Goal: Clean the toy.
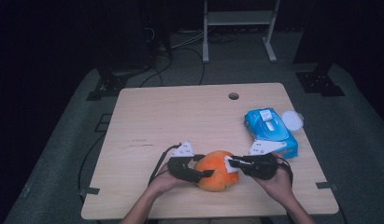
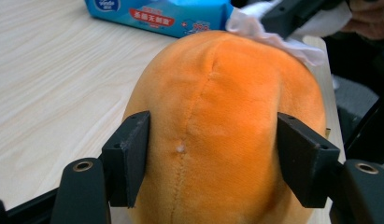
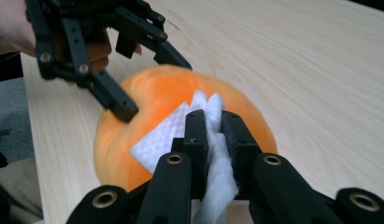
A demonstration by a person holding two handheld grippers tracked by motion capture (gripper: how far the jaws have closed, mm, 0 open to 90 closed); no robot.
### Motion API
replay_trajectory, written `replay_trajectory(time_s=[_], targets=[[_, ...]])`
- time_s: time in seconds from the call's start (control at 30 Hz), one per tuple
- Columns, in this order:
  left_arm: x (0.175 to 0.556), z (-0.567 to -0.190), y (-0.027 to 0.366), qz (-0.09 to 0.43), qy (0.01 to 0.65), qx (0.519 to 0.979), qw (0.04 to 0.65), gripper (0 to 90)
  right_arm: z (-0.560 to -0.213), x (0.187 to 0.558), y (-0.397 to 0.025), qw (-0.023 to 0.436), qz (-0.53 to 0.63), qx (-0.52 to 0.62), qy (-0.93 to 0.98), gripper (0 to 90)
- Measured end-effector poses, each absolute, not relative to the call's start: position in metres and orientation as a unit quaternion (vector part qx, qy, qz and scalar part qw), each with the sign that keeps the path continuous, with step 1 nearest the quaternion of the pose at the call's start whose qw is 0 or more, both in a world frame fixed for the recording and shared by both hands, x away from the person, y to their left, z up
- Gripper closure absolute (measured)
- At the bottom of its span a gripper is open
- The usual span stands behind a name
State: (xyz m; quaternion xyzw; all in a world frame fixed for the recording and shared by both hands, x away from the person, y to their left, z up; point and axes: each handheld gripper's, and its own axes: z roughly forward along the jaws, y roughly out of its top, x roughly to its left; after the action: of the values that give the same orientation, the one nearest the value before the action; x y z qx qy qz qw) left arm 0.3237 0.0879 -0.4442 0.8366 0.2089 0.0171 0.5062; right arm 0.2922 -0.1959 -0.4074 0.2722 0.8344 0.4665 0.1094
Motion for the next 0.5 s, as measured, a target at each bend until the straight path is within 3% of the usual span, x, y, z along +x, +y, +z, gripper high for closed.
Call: replay_trajectory(time_s=[0.27,0.5], targets=[[0.327,-0.447,0.095,0.01,0.221,0.83,0.512,31.9,-0.403,0.282,-0.189,0.099,0.472,0.238,0.843,80.5],[0.32,-0.447,0.088,0.029,0.194,0.836,0.513,33.0,-0.41,0.298,-0.198,0.097,0.476,0.279,0.829,80.6]])
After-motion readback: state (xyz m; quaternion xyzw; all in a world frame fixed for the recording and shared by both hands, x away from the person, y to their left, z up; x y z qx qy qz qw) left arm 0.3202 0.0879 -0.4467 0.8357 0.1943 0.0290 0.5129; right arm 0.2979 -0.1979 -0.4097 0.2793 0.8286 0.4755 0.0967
